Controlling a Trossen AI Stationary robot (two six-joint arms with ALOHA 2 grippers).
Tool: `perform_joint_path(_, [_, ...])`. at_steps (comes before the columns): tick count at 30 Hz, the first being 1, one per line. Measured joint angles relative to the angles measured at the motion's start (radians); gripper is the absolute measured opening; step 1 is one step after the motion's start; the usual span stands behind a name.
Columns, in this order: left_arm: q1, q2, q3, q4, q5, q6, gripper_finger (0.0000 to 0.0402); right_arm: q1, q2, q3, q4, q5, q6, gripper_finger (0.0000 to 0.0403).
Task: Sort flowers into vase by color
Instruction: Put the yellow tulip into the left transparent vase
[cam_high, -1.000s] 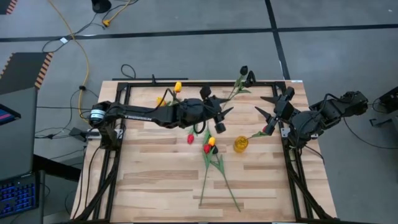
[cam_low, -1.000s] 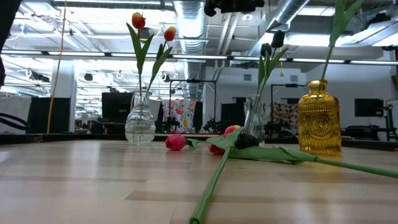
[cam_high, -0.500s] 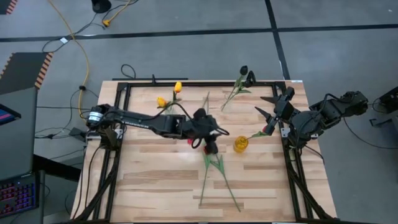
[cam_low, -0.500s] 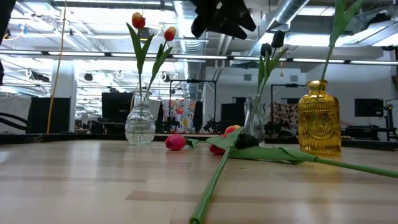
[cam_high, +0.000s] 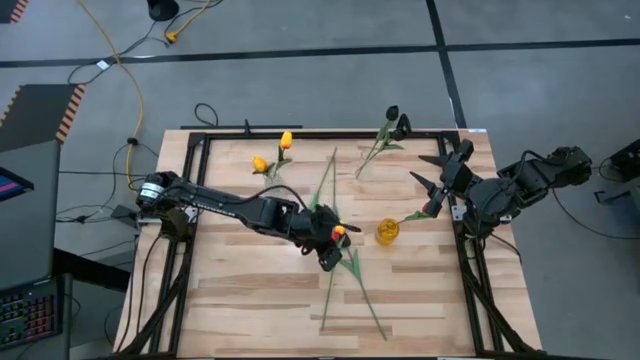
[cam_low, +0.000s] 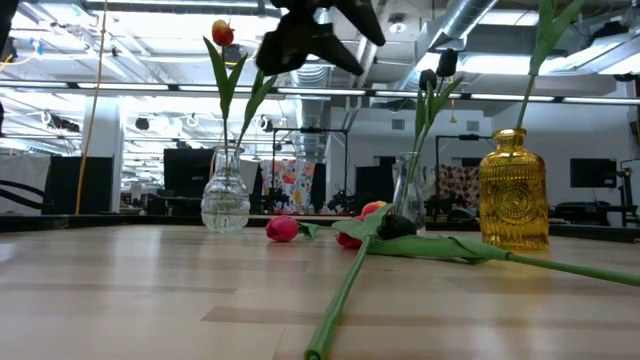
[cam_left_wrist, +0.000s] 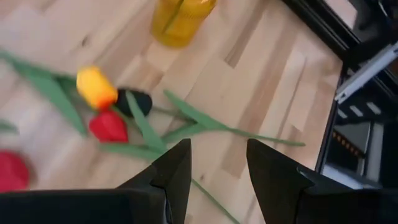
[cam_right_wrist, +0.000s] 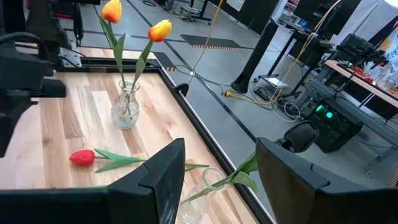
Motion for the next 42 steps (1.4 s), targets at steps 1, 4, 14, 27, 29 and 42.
perform_joint_path(1, [-0.007,0.0,-0.01,0.002,-0.008,-0.038,0.0142,0.0,0.0,0.0,0.0,0.0,0.0,0.0222])
perform_joint_path(4, [-0.031,0.0,-0.04,0.0,-0.031,-0.156,0.0141,0.0,0.0,0.0,0.0,0.0,0.0,0.0222])
perform_joint_path(14, [-0.079,0.068,-0.075,0.036,-0.121,-0.295,0.0141,0.0,0.0,0.0,0.0,0.0,0.0,0.0222])
perform_joint_path(27, [-0.082,0.243,-0.076,0.116,-0.067,-0.321,0.0141,0.005,-0.003,-0.001,-0.008,0.0,-0.001,0.0222])
perform_joint_path(29, [-0.082,0.261,-0.076,0.127,-0.064,-0.323,0.0141,0.004,-0.002,-0.001,-0.008,0.0,-0.001,0.0222])
perform_joint_path(42, [-0.067,0.301,-0.076,0.134,-0.093,-0.338,0.0141,0.005,-0.003,-0.001,-0.008,0.0,-0.001,0.0222])
